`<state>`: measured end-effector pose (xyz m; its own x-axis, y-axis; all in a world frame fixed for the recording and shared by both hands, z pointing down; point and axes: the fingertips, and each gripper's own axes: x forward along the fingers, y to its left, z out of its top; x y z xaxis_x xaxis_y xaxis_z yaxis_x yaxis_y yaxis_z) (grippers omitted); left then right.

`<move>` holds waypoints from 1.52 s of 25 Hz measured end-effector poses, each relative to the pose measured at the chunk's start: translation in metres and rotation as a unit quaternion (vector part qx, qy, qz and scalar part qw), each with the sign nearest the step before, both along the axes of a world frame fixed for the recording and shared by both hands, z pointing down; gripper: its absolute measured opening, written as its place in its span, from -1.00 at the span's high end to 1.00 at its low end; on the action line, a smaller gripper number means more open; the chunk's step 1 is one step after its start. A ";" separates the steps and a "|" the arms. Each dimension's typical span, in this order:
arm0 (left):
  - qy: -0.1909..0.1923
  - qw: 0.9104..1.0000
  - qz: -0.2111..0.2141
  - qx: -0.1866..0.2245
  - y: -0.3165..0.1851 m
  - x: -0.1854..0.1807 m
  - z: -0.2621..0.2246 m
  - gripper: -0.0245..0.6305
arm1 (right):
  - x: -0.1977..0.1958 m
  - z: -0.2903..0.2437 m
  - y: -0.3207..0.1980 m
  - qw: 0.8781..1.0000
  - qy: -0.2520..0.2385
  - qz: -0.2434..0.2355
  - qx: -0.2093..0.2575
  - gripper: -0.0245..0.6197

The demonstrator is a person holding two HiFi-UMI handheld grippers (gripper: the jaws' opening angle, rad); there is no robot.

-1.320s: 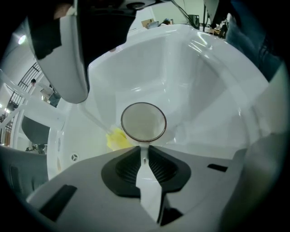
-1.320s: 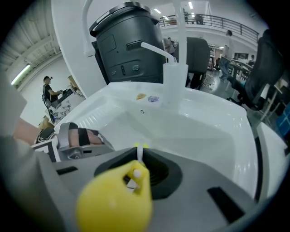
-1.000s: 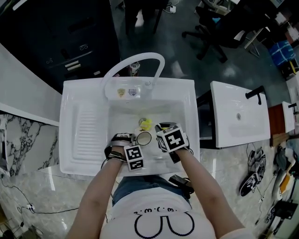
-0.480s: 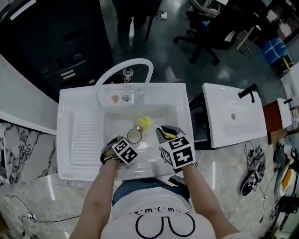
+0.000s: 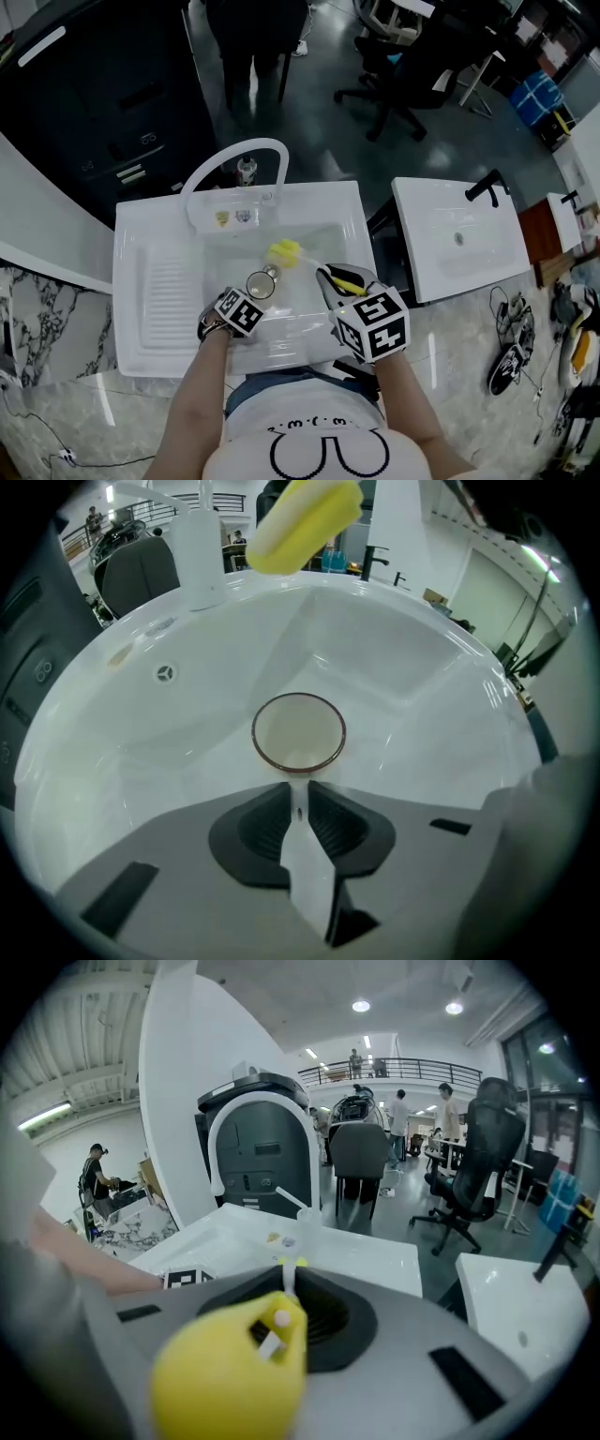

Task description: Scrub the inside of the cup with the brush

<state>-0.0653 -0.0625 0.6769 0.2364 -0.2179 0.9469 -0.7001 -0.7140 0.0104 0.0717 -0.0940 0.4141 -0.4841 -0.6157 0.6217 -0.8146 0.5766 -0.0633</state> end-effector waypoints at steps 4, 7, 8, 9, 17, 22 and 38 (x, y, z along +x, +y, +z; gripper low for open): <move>-0.004 0.999 -0.016 0.030 -0.003 -0.008 -0.009 0.63 | 0.006 -0.013 0.003 1.000 -0.014 0.004 0.016 0.78; 0.023 0.995 -0.059 0.075 -0.011 -0.021 -0.038 0.62 | 0.008 -0.021 0.005 0.999 -0.022 0.002 0.028 0.78; 0.038 0.992 -0.078 0.092 -0.014 -0.025 -0.051 0.61 | 0.009 -0.024 0.006 0.999 -0.025 0.002 0.031 0.78; 0.053 0.988 -0.097 0.110 -0.017 -0.030 -0.065 0.59 | 0.009 -0.027 0.006 0.999 -0.028 0.004 0.036 0.78; 0.141 0.939 -0.153 0.275 -0.030 -0.049 -0.196 0.58 | 0.000 -0.048 0.003 0.996 -0.048 0.003 0.072 0.78; 0.163 0.912 -0.155 0.343 -0.034 -0.052 -0.250 0.62 | -0.011 -0.056 0.001 0.994 -0.059 -0.007 0.091 0.78; 0.300 0.801 -0.137 0.500 -0.021 -0.037 -0.398 0.88 | -0.023 -0.099 0.009 0.983 -0.067 -0.033 0.167 0.78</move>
<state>-0.1026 -0.0839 0.2793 0.3974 -0.9176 0.0007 -0.9148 -0.3963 -0.0780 0.0490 -0.0848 0.3155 -0.5933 -0.7397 0.3174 -0.7724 0.6342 0.0343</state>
